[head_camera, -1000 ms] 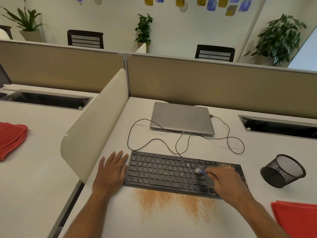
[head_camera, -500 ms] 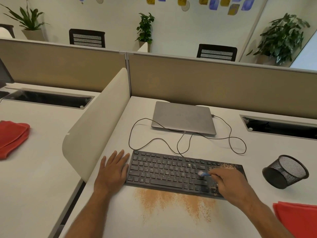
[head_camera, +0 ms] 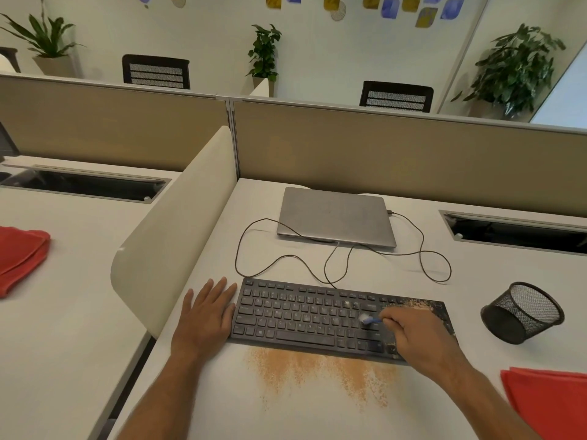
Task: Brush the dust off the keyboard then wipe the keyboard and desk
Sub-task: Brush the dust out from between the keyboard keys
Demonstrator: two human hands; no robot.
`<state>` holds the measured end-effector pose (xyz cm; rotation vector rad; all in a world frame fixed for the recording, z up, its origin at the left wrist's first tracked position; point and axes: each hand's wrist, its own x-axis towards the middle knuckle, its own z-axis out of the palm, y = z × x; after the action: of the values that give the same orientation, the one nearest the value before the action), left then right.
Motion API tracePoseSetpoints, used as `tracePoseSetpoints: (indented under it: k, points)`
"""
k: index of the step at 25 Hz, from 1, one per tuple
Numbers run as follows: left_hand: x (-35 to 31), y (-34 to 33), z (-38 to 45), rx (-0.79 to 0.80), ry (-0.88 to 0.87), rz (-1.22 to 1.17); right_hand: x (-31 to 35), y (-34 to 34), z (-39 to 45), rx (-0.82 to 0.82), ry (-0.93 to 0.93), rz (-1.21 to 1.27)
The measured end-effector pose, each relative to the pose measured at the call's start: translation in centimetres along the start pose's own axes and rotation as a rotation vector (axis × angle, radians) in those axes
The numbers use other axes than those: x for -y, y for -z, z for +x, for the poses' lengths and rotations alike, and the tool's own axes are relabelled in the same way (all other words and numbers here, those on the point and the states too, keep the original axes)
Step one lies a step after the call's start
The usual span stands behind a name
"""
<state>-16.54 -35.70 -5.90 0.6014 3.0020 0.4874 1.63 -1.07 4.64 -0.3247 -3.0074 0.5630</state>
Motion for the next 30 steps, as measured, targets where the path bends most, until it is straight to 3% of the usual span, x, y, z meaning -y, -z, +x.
tracePoseSetpoints:
  k: [5, 11, 14, 18, 22, 27, 30]
  points:
    - [0.1, -0.1, 0.0, -0.003, -0.005, 0.006, -0.6, 1.1, -0.4, -0.062, -0.051, 0.034]
    - [0.2, -0.2, 0.1, -0.001, -0.003, 0.004, -1.9, 2.0, -2.4, 0.118, -0.068, -0.062]
    - [0.3, -0.2, 0.1, -0.002, -0.003, 0.001, -1.5, 2.4, -2.8, 0.029, -0.065, 0.003]
    - [0.2, -0.2, 0.1, -0.003, -0.005, -0.012, -1.4, 2.3, -3.1, 0.092, -0.040, -0.013]
    - [0.2, -0.2, 0.1, -0.008, -0.004, -0.011, -1.3, 2.5, -2.8, 0.016, -0.062, 0.040]
    - [0.2, -0.3, 0.0, -0.014, -0.003, -0.005, -1.7, 1.9, -2.5, 0.137, -0.110, -0.161]
    - [0.1, -0.2, 0.0, -0.017, -0.004, 0.004, -2.1, 2.6, -2.2, 0.108, -0.153, -0.203]
